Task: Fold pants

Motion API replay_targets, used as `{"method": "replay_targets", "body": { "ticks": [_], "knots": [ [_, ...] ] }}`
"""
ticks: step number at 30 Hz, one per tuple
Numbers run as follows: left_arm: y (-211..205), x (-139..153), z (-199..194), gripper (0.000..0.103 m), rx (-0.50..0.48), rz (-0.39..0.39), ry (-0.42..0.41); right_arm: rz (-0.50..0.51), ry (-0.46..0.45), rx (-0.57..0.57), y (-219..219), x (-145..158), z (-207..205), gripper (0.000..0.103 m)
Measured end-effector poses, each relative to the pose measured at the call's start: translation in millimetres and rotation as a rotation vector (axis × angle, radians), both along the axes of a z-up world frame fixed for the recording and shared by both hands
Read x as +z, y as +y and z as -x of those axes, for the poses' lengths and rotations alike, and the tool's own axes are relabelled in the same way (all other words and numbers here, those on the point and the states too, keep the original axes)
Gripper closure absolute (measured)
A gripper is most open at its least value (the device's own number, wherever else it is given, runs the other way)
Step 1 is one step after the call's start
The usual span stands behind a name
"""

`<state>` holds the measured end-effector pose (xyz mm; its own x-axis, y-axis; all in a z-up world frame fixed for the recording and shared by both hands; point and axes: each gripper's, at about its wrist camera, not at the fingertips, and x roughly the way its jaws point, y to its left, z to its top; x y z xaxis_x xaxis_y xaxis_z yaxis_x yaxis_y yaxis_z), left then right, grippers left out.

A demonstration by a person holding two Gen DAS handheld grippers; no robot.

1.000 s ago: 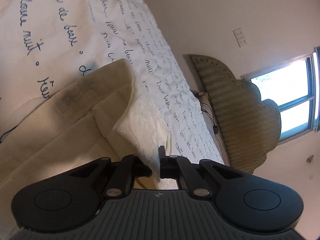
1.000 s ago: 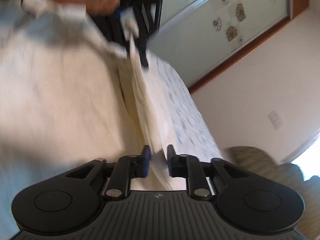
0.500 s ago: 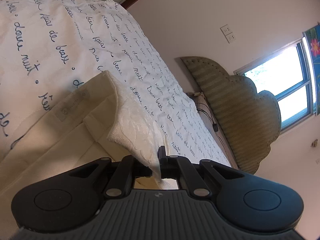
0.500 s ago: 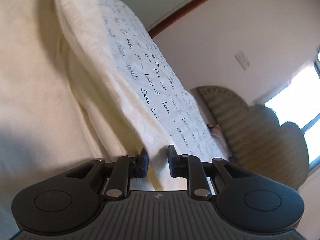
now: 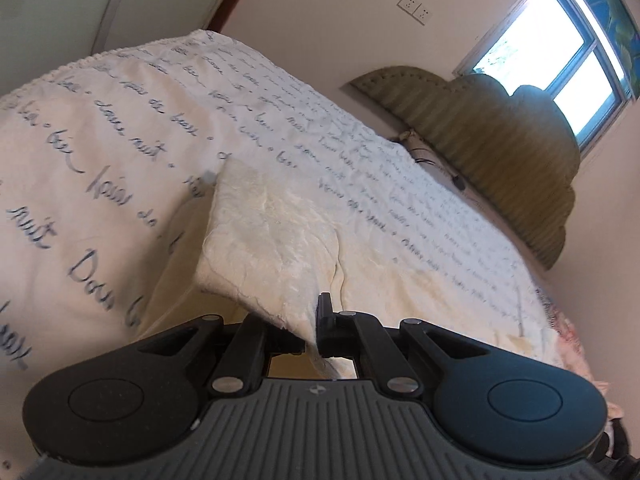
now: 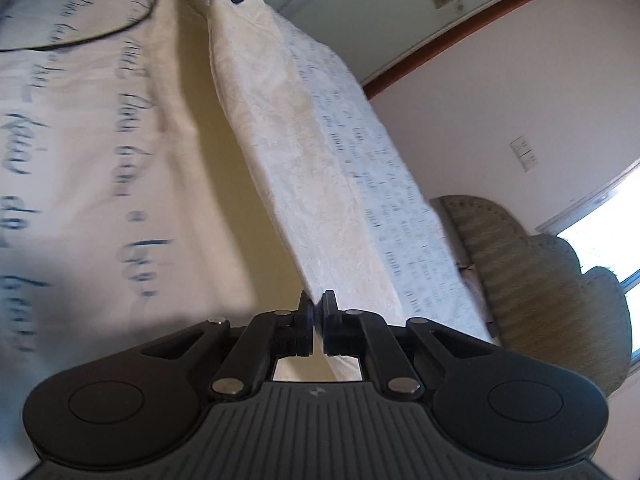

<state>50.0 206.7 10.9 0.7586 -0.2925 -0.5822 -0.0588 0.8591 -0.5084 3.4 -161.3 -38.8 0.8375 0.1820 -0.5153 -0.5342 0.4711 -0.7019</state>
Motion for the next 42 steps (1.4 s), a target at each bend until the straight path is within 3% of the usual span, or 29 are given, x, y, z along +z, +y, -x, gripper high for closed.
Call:
{"method": "replay_targets", "body": {
  "ticks": [4, 7, 8, 12, 14, 16, 18, 20, 23, 25, 26, 27, 30, 33, 36, 39, 41, 42],
  "knots": [
    [-1, -19, 3, 0.097, 0.021, -0.057, 0.064, -0.035, 0.04, -0.004, 7, -14, 24, 0.099],
    [-4, -29, -1, 0.082, 0.044, -0.117, 0.071, -0.046, 0.073, -0.018, 8, -19, 21, 0.099],
    [-5, -29, 0, 0.082, 0.043, -0.131, 0.069, -0.044, 0.036, -0.02, 8, -22, 20, 0.099],
    [-4, -11, 15, 0.064, 0.044, -0.211, 0.06, 0.031, -0.016, -0.037, 16, -35, 31, 0.098],
    [4, -1, 27, 0.054, 0.103, -0.261, 0.063, 0.047, -0.021, -0.025, 11, -28, 44, 0.096],
    [6, 10, 36, 0.05, 0.161, -0.331, 0.049, -0.091, 0.042, -0.042, -9, -4, 47, 0.096],
    [-7, 23, 35, 0.05, 0.168, -0.427, 0.015, -0.283, 0.073, -0.151, -44, 21, 35, 0.096],
    [-32, 30, 31, 0.048, 0.112, -0.466, -0.042, -0.387, 0.033, -0.324, -80, 28, 18, 0.096],
    [-87, 32, 16, 0.04, -0.057, -0.452, -0.112, -0.409, -0.002, -0.585, -131, 14, -8, 0.095],
    [-132, 27, 6, 0.04, -0.183, -0.442, -0.14, -0.447, 0.048, -0.72, -163, -2, -16, 0.095],
    [-153, 24, 3, 0.04, -0.248, -0.441, -0.153, -0.477, 0.116, -0.772, -177, -10, -18, 0.095],
    [-176, 19, 1, 0.039, -0.32, -0.445, -0.165, -0.513, 0.18, -0.785, -187, -17, -14, 0.095],
    [-239, 3, 0, 0.039, -0.484, -0.475, -0.201, -0.616, 0.158, -0.794, -202, -12, 10, 0.095],
    [-288, -14, 2, 0.038, -0.6, -0.488, -0.241, -0.733, 0.086, -0.901, -231, -2, 12, 0.095],
    [-323, -35, 4, 0.038, -0.662, -0.516, -0.269, -0.882, 0.016, -1.038, -277, -2, 20, 0.094],
    [-342, -55, 8, 0.037, -0.691, -0.561, -0.278, -1.037, 0.033, -1.09, -319, -10, 25, 0.092],
    [-340, -61, 15, 0.032, -0.688, -0.572, -0.316, -0.981, 0.091, -1.137, -330, -22, 21, 0.089],
    [-337, -63, 17, 0.028, -0.679, -0.569, -0.33, -0.944, 0.078, -1.188, -331, -25, 21, 0.089]
  ]
}}
